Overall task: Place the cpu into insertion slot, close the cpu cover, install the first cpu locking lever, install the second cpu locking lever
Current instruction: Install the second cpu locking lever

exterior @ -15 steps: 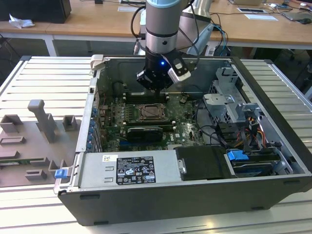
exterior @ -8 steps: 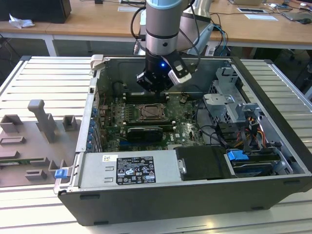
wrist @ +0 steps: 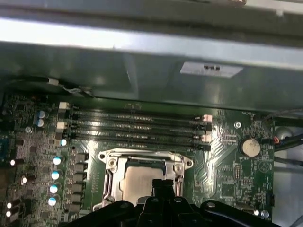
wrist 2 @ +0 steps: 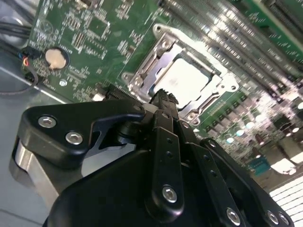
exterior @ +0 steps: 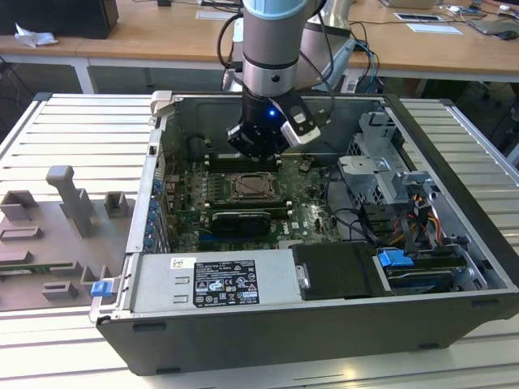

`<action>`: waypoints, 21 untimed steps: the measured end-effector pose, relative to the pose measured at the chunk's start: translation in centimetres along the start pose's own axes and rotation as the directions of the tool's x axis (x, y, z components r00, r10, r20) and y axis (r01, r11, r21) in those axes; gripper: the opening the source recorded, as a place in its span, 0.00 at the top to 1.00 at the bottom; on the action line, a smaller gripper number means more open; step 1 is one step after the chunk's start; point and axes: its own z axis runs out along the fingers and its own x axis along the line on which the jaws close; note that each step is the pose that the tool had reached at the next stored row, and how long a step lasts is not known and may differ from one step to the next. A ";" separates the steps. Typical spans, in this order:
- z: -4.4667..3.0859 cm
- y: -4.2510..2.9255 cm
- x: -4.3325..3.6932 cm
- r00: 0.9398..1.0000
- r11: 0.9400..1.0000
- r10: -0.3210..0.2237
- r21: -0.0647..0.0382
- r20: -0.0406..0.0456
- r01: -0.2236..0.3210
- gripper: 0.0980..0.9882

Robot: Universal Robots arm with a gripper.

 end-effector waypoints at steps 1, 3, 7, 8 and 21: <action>-0.01 -0.23 0.02 1.000 1.000 0.000 0.000 0.000 0.000 0.99; -0.05 -0.78 0.07 1.000 1.000 0.000 0.000 0.000 0.000 0.99; -0.09 -1.72 0.15 1.000 1.000 0.000 0.000 0.000 0.000 0.99; -0.08 -1.91 0.17 1.000 1.000 0.000 0.000 0.000 0.000 0.99; 0.03 -2.20 0.20 1.000 1.000 0.000 0.000 -0.001 0.000 0.99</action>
